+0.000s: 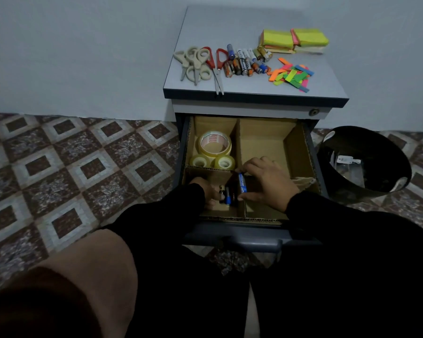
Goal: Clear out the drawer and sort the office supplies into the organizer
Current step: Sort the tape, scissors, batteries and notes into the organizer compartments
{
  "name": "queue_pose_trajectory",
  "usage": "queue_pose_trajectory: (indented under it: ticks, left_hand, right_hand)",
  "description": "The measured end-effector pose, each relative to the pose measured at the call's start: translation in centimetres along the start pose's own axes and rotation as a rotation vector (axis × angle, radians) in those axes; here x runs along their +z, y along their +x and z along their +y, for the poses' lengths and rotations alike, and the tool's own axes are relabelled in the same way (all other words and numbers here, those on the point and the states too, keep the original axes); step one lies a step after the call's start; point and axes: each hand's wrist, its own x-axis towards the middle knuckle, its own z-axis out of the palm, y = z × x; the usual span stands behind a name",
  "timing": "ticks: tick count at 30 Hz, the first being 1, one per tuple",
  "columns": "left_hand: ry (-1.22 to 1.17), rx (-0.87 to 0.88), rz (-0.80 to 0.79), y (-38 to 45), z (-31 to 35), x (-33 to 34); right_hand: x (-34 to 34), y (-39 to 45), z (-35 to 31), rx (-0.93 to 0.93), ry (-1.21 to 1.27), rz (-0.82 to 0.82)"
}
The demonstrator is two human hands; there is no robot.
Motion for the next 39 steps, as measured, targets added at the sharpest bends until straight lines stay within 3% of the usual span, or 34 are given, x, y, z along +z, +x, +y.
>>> queue_pose_trajectory:
  ticks: [7, 18, 25, 29, 35, 39]
  left_hand:
    - [-0.282, 0.041, -0.204, -2.1, 0.4, -0.8]
    - [-0.261, 0.114, -0.219, -4.5, 0.8, -1.3]
    - [-0.330, 0.086, -0.197, -3.8, 0.8, -1.2]
    - [-0.335, 0.032, -0.098, -2.7, 0.6, -1.3]
    - [-0.143, -0.119, -0.034, -0.7, 0.6, -0.8]
    - [-0.067, -0.101, 0.036, 0.9, -0.5, -0.1]
  right_hand:
    - [0.1, 0.1, -1.3, 0.000, 0.074, 0.016]
    - [-0.1, 0.5, -2.5, 0.011, 0.099, 0.038]
    - [-0.1, 1.0, -2.8, 0.014, 0.115, 0.034]
    - [-0.2, 1.0, -2.6, 0.008, 0.138, 0.030]
    - [-0.4, 0.9, -0.7, 0.033, 0.134, 0.096]
    - [-0.2, 0.5, 0.2, 0.039, 0.149, 0.104]
